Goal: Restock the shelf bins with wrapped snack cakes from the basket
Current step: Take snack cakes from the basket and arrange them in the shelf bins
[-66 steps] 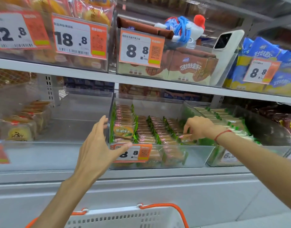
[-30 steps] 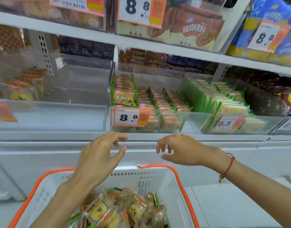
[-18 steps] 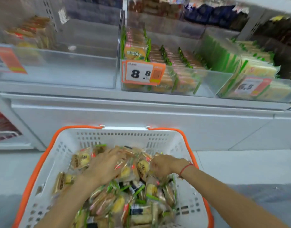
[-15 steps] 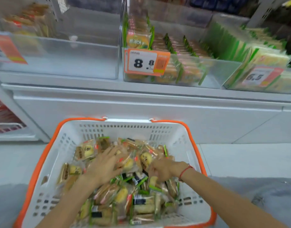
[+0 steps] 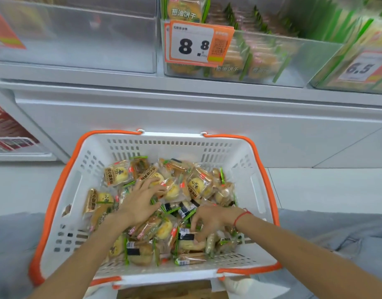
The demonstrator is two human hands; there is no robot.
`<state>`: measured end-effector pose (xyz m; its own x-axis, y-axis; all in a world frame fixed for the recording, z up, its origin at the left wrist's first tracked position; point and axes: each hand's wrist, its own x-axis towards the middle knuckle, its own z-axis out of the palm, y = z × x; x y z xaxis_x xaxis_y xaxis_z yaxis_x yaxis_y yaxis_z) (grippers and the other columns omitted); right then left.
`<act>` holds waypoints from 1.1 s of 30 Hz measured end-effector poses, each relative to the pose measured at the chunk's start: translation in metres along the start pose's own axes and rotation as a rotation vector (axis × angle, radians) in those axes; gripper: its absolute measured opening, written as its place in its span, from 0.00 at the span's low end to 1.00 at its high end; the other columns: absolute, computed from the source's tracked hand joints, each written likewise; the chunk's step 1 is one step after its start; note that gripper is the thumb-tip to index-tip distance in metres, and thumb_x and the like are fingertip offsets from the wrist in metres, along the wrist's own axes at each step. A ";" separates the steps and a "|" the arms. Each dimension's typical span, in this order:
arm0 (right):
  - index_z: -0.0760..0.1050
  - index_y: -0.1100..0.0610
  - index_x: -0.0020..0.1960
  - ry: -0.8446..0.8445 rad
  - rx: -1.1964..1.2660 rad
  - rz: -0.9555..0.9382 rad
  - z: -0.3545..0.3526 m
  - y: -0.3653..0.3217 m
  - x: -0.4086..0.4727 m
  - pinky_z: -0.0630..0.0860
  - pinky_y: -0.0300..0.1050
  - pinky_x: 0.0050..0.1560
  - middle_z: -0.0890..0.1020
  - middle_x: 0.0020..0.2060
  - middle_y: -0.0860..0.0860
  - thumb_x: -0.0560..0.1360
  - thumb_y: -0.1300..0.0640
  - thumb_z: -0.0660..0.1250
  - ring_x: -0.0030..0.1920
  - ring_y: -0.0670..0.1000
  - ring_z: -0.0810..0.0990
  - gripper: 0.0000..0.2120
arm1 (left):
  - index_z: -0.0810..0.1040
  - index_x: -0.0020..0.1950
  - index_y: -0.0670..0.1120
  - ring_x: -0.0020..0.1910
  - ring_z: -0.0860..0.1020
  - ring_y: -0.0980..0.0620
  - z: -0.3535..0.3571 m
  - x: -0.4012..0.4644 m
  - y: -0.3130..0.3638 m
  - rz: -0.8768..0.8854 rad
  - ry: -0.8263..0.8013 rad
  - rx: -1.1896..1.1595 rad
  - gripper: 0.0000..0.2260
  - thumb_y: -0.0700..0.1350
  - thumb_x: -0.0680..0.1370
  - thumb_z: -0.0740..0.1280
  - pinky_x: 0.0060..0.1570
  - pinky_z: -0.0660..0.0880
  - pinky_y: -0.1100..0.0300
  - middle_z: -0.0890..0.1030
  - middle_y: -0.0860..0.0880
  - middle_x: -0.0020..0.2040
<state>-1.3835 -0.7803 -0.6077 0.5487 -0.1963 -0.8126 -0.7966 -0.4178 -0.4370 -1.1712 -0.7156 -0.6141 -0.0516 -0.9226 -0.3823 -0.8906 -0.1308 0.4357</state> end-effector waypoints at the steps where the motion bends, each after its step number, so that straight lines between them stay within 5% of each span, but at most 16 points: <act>1: 0.77 0.56 0.62 0.033 0.025 0.002 -0.002 0.001 -0.001 0.73 0.45 0.58 0.78 0.57 0.50 0.73 0.49 0.71 0.57 0.52 0.75 0.20 | 0.69 0.70 0.56 0.76 0.51 0.47 -0.003 0.001 0.001 -0.005 -0.024 -0.006 0.17 0.50 0.80 0.62 0.74 0.51 0.48 0.56 0.53 0.77; 4: 0.81 0.57 0.52 0.170 0.128 0.039 -0.024 0.008 -0.007 0.76 0.48 0.56 0.81 0.45 0.49 0.74 0.53 0.71 0.49 0.54 0.78 0.10 | 0.72 0.67 0.55 0.75 0.55 0.47 -0.017 0.005 0.010 -0.015 -0.049 -0.050 0.15 0.49 0.81 0.61 0.73 0.55 0.50 0.60 0.51 0.75; 7: 0.81 0.60 0.43 0.393 0.273 0.041 -0.055 0.010 -0.019 0.77 0.44 0.39 0.80 0.31 0.52 0.74 0.56 0.71 0.33 0.52 0.77 0.07 | 0.79 0.54 0.55 0.62 0.73 0.51 -0.033 0.008 0.026 -0.094 0.072 -0.251 0.07 0.49 0.81 0.61 0.63 0.70 0.53 0.76 0.50 0.65; 10: 0.79 0.51 0.40 0.699 0.444 -0.083 -0.079 -0.007 -0.034 0.74 0.40 0.43 0.82 0.39 0.51 0.70 0.56 0.75 0.41 0.48 0.79 0.05 | 0.80 0.51 0.50 0.45 0.80 0.52 -0.055 0.004 0.047 -0.257 0.024 -0.758 0.15 0.56 0.81 0.58 0.52 0.78 0.54 0.83 0.48 0.50; 13: 0.77 0.47 0.43 0.880 0.449 -0.341 -0.084 -0.036 -0.041 0.72 0.35 0.43 0.80 0.39 0.44 0.66 0.59 0.78 0.41 0.44 0.77 0.13 | 0.79 0.56 0.47 0.48 0.82 0.51 -0.070 0.003 0.056 -0.334 -0.085 -1.191 0.24 0.65 0.76 0.58 0.48 0.80 0.56 0.84 0.48 0.50; 16: 0.76 0.47 0.44 1.010 0.233 -0.433 -0.084 -0.053 -0.043 0.74 0.41 0.48 0.79 0.41 0.44 0.65 0.58 0.78 0.44 0.45 0.76 0.14 | 0.78 0.57 0.45 0.42 0.82 0.52 -0.084 0.001 0.054 -0.282 -0.053 -1.389 0.21 0.58 0.72 0.68 0.39 0.79 0.61 0.84 0.45 0.49; 19: 0.75 0.46 0.57 0.962 0.186 -0.401 -0.098 -0.053 -0.055 0.70 0.44 0.58 0.74 0.54 0.44 0.65 0.54 0.78 0.56 0.46 0.70 0.23 | 0.79 0.58 0.44 0.47 0.83 0.51 -0.093 0.000 0.051 -0.214 -0.005 -1.404 0.16 0.47 0.72 0.71 0.45 0.80 0.61 0.84 0.45 0.50; 22: 0.60 0.44 0.73 0.772 0.410 -0.238 -0.110 -0.053 -0.071 0.67 0.45 0.66 0.65 0.66 0.44 0.65 0.46 0.77 0.66 0.45 0.64 0.41 | 0.77 0.58 0.51 0.49 0.83 0.54 -0.097 -0.002 0.055 -0.160 0.154 -1.336 0.13 0.42 0.75 0.70 0.48 0.78 0.64 0.84 0.48 0.52; 24: 0.60 0.48 0.74 0.741 0.666 -0.183 -0.116 -0.053 -0.077 0.72 0.45 0.63 0.68 0.66 0.45 0.71 0.44 0.72 0.65 0.46 0.69 0.36 | 0.76 0.56 0.53 0.49 0.83 0.56 -0.100 -0.004 0.061 -0.121 0.244 -1.325 0.13 0.41 0.75 0.70 0.43 0.77 0.68 0.84 0.51 0.53; 26: 0.67 0.52 0.71 0.701 0.828 -0.199 -0.118 -0.055 -0.079 0.76 0.42 0.58 0.75 0.64 0.48 0.76 0.46 0.66 0.60 0.46 0.76 0.26 | 0.77 0.55 0.55 0.51 0.82 0.56 -0.103 -0.005 0.066 -0.090 0.294 -1.298 0.12 0.44 0.73 0.72 0.48 0.77 0.65 0.83 0.52 0.54; 33: 0.77 0.53 0.61 0.863 0.862 -0.345 -0.120 -0.071 -0.086 0.79 0.37 0.49 0.82 0.54 0.53 0.76 0.57 0.68 0.52 0.47 0.81 0.14 | 0.80 0.56 0.56 0.54 0.81 0.56 -0.104 -0.008 0.084 -0.031 0.301 -1.217 0.17 0.53 0.68 0.74 0.58 0.75 0.58 0.84 0.54 0.52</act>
<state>-1.3439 -0.8404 -0.4603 0.4881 -0.8408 -0.2342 -0.3077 0.0853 -0.9477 -1.1983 -0.7571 -0.4893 0.2097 -0.9382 -0.2752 0.1130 -0.2564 0.9600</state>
